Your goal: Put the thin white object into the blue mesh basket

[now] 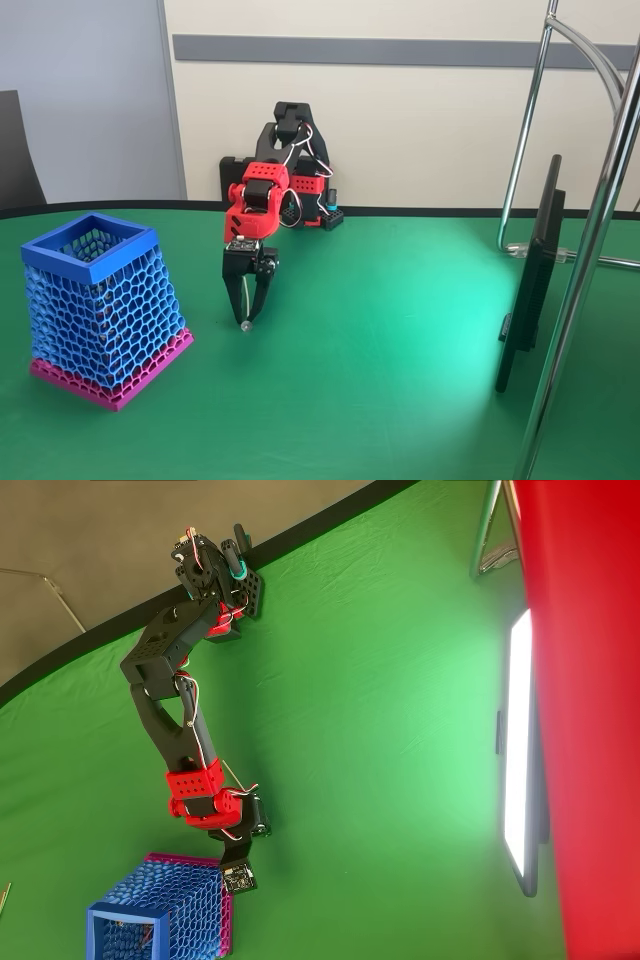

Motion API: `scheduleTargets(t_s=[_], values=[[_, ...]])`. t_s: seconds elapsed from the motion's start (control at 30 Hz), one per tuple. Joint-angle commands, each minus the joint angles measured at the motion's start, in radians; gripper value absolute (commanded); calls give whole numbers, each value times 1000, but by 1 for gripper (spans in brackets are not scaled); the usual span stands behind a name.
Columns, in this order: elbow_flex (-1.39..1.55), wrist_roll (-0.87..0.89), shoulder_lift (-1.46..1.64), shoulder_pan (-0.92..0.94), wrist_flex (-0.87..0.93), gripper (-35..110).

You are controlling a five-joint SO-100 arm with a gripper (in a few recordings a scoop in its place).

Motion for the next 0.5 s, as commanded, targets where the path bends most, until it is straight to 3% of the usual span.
scheduleTargets(t_s=[0.0, 0.47], values=[[-35, 3, 5, -11, 6, 10], [-38, 0, -8, -9, -3, 5]])
